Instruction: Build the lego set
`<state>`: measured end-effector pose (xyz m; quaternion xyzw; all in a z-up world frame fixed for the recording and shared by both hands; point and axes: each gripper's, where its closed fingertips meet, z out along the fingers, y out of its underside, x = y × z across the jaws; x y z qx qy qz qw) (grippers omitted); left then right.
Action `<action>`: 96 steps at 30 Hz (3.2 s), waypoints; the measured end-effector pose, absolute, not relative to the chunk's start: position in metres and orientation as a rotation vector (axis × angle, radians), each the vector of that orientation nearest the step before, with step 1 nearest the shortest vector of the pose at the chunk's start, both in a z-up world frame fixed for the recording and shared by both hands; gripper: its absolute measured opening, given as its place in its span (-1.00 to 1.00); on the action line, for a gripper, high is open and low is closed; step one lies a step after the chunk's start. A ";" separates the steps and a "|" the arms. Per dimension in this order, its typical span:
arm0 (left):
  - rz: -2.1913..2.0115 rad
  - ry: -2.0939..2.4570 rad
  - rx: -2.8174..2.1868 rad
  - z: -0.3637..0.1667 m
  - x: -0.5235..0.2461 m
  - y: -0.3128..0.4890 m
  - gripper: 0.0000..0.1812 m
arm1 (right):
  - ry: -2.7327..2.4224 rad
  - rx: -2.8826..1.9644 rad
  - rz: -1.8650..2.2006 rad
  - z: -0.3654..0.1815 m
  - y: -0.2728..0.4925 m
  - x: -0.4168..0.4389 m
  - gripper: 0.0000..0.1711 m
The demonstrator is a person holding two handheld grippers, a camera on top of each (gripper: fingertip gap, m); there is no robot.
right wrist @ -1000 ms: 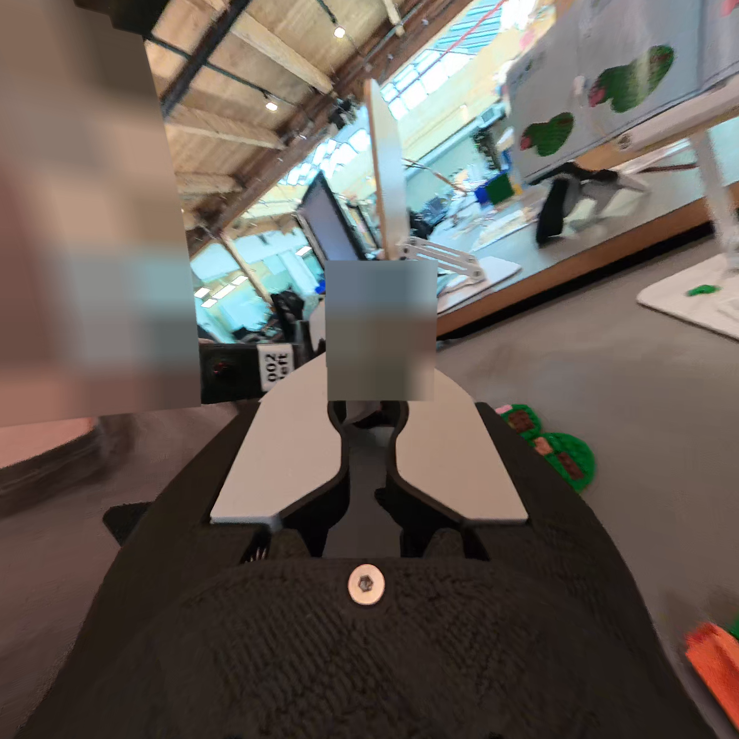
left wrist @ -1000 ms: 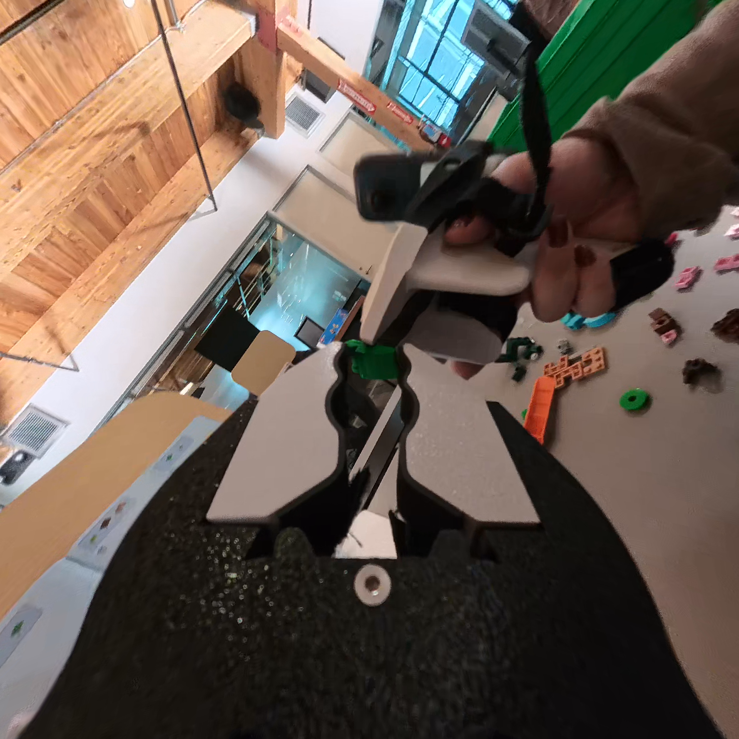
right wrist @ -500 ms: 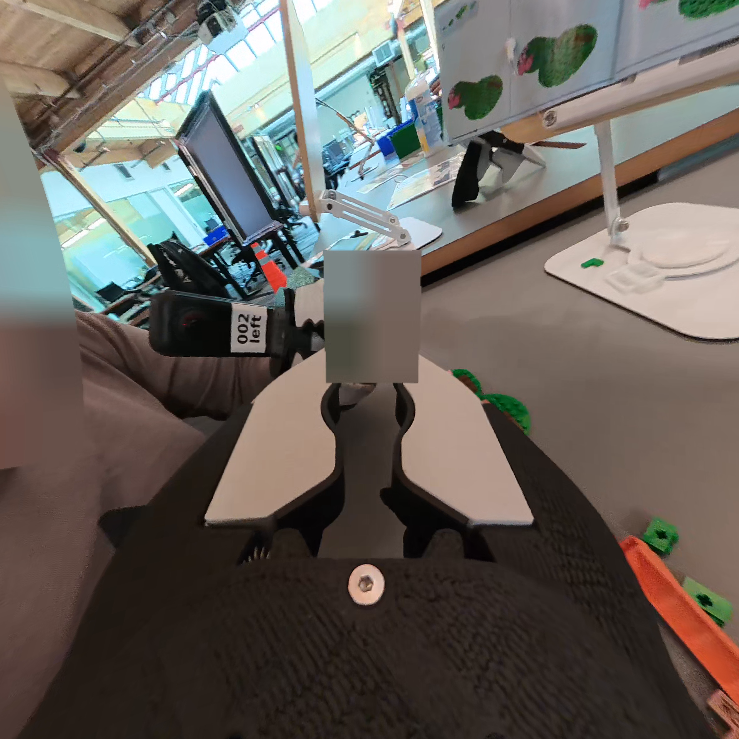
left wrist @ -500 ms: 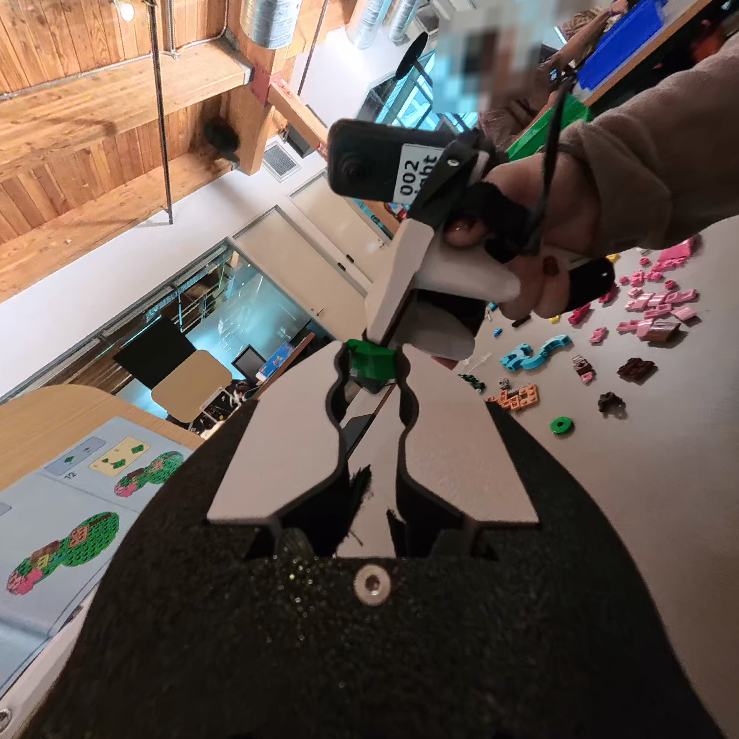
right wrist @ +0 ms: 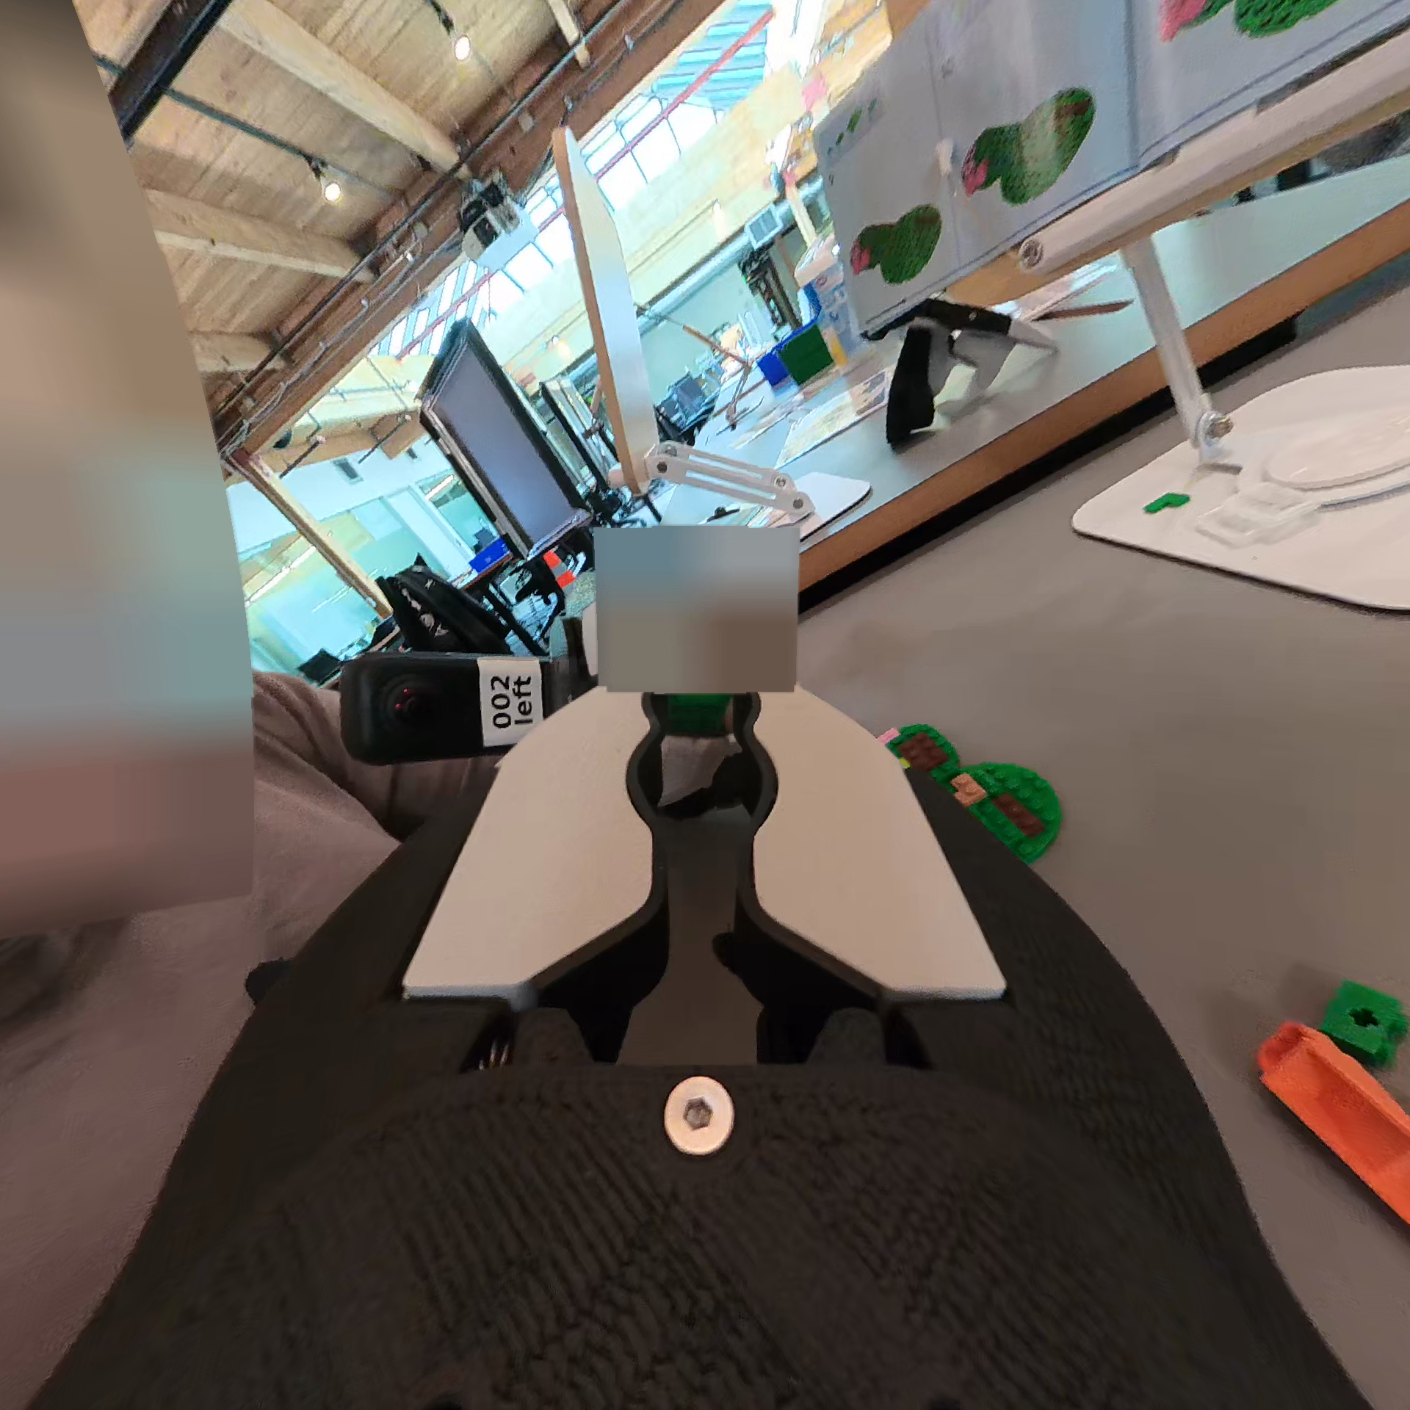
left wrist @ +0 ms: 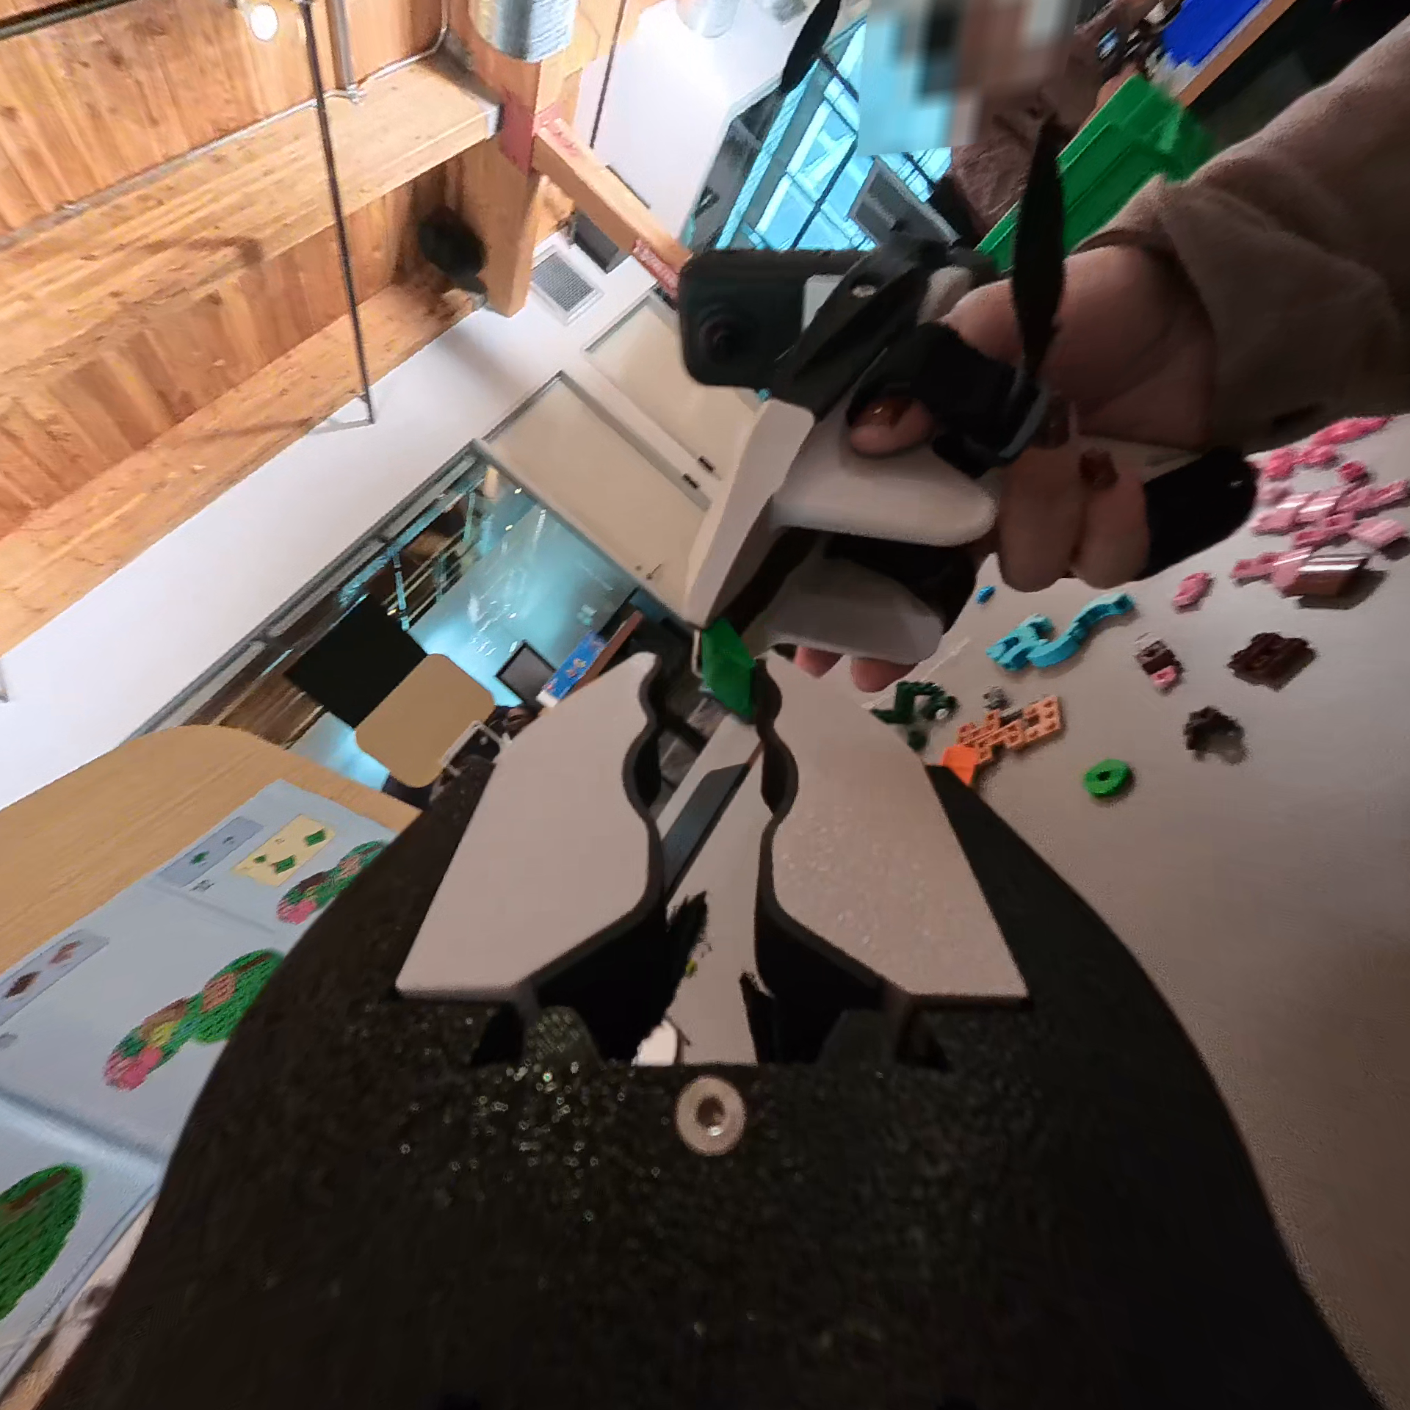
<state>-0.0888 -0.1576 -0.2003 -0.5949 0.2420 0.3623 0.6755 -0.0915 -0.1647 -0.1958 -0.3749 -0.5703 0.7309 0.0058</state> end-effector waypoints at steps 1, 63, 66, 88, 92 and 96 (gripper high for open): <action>0.835 0.538 -1.346 -0.201 -0.091 -0.157 -0.78 | -1.763 -1.176 2.287 -0.196 -0.163 -0.092 -0.83; 0.216 0.465 -2.183 -0.331 -0.107 -0.153 -0.34 | -1.800 0.107 0.172 -0.290 -0.128 -0.084 -0.97; 0.186 0.493 -2.128 -0.329 -0.098 -0.150 -0.36 | -1.785 0.092 0.222 -0.285 -0.133 -0.084 -0.96; -0.014 0.367 -1.815 -0.276 -0.072 -0.142 -0.83 | -1.660 0.192 0.165 -0.276 -0.146 -0.083 -0.96; -0.004 0.389 -1.839 -0.281 -0.073 -0.143 -0.84 | -1.671 0.200 0.155 -0.280 -0.146 -0.083 -0.96; -0.026 0.362 -1.812 -0.279 -0.073 -0.143 -0.84 | -1.655 0.195 0.153 -0.279 -0.147 -0.084 -0.97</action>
